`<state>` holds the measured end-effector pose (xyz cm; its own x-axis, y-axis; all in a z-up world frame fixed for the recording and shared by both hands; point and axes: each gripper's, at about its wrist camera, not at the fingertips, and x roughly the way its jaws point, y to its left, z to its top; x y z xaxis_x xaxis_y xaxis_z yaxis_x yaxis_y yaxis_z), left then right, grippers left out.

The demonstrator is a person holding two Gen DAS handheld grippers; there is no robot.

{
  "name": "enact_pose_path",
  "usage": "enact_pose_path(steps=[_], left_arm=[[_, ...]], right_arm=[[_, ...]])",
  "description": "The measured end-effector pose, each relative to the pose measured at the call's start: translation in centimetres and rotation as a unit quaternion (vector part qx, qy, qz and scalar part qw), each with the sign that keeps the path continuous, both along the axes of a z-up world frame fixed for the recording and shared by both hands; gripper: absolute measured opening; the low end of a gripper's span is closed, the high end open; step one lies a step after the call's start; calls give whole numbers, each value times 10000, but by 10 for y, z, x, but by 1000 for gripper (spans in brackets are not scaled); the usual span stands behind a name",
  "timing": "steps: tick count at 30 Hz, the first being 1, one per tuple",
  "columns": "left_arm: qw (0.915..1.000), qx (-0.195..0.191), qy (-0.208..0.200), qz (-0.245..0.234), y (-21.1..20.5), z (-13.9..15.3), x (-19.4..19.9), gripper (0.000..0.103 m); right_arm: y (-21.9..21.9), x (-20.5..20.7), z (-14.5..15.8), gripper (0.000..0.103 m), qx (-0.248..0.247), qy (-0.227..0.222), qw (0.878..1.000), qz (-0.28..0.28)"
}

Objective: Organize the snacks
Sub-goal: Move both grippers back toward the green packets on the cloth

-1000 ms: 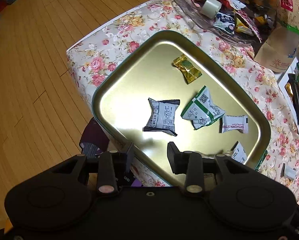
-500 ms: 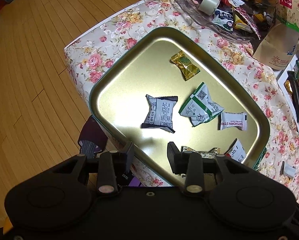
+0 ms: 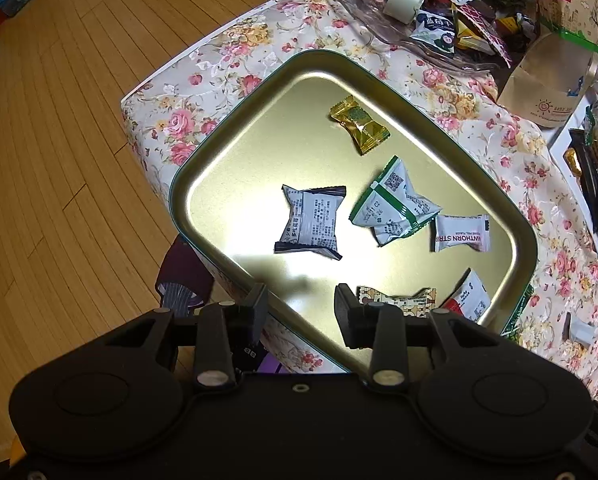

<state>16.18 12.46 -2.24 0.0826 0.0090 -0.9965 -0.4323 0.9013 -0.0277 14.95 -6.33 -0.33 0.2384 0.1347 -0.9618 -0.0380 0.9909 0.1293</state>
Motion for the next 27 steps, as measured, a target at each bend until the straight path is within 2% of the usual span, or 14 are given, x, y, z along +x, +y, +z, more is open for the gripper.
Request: enact_pose_path(steps=[27], left_arm=[[9985,-50,41,-548,-54,-5,0,46]], right_arm=[[-44,-16,-1,48,-158,76,9993,-332]])
